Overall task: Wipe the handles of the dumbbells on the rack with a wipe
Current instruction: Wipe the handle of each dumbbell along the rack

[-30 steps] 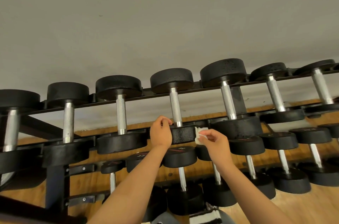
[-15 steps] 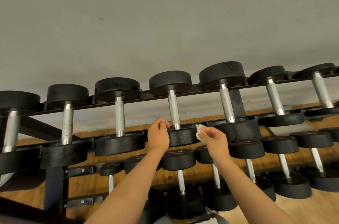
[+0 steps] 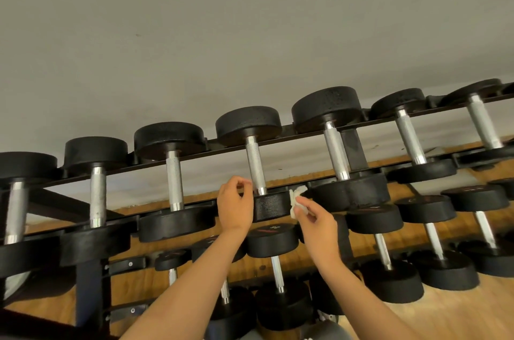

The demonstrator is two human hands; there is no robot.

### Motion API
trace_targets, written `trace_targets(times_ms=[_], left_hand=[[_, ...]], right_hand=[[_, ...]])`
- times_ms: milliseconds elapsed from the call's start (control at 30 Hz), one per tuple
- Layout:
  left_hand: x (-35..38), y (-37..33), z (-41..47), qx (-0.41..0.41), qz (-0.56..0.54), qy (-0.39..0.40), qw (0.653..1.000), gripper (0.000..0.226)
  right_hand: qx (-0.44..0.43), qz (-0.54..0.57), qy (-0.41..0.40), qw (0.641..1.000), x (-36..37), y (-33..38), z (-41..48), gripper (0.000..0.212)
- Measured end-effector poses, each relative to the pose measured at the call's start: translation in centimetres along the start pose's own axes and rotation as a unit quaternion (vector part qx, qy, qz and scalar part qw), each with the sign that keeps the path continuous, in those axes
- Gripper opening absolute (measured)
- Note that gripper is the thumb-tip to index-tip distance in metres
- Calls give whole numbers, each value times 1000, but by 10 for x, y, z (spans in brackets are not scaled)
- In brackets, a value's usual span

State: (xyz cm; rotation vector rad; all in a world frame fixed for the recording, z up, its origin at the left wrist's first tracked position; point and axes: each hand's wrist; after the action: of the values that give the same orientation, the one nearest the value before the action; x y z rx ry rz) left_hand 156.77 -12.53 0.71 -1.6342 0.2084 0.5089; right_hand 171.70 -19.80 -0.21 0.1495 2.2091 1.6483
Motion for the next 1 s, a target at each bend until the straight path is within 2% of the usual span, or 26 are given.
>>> trace_targets(times_ms=[67,133,233,333,567,733,900,1000], left_hand=[[6,-6,-4,30,28,6,999,6],[10,-6,-4,21,43,-3,999,6],[11,0,-1,-6,55,-19,998,11],[12,-1,-2,2,63,-23,998,17],[12,0,-3,5,50,-24,998,20],[13,-1,-4,6,42,-23,999,26],[11,-2,-5,18,43,-24,999,30],[10,-2,-6,63,94,-4,994,35]], right_hand=[[-1,50,0,999,2,-5,-3,31],[-5,66,-9,998,4,-9,-2,34],[-9,86,-14,996,6,-11,4,33],[2,118,-18,993,8,-15,11,32],[10,140,20,990,6,-30,13,29],[38,173,47,983,5,-28,25,29],[72,212,42,974,9,-38,18,27],[99,225,27,969,15,-39,23,25]])
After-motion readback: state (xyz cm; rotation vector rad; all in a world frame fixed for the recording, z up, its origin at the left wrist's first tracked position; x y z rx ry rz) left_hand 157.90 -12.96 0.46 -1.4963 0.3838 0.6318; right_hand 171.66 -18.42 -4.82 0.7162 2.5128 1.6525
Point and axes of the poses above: each hand's wrist, its own z-axis towards the middle knuckle, its own x-axis out of the palm, y = z × x, and after that the axes turned 5 degrees about -z, right-handed
